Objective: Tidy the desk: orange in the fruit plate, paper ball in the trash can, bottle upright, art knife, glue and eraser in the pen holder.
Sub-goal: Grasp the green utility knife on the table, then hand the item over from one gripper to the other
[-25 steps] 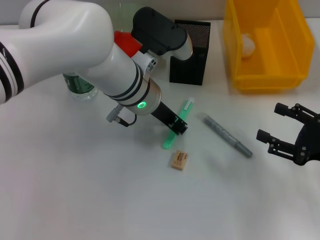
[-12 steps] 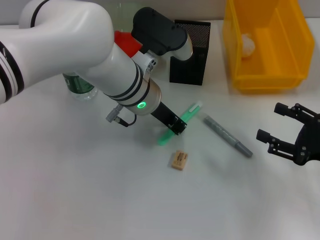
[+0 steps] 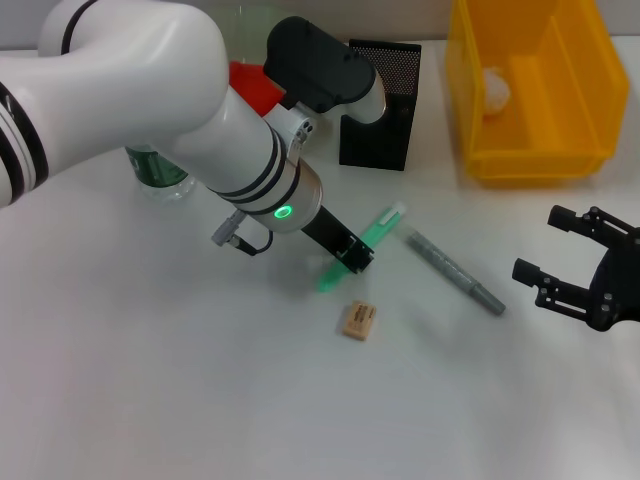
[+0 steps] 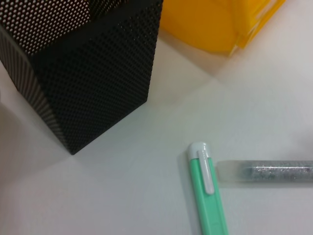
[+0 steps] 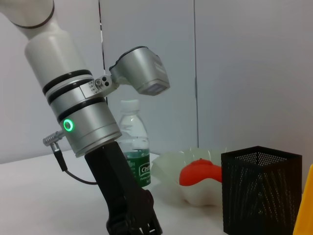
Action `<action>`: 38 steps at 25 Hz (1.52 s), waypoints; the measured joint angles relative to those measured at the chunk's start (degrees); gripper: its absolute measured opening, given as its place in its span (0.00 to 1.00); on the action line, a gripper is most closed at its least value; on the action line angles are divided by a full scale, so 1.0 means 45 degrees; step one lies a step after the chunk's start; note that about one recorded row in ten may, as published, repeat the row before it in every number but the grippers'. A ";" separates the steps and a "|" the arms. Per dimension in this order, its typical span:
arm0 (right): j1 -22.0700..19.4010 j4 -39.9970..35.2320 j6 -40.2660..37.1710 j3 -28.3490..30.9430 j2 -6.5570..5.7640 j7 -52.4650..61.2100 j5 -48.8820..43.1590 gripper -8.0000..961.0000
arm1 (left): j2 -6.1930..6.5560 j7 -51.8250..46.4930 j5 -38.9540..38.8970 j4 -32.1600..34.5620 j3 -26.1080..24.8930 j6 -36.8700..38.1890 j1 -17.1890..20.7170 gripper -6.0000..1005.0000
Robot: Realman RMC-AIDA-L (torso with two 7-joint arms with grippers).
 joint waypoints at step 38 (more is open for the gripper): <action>-0.0112 0.0036 -0.0307 0.0180 0.0000 -0.0001 0.0000 0.84 | 0.0002 0.0019 0.0180 0.0455 -0.0039 0.0284 0.0185 0.20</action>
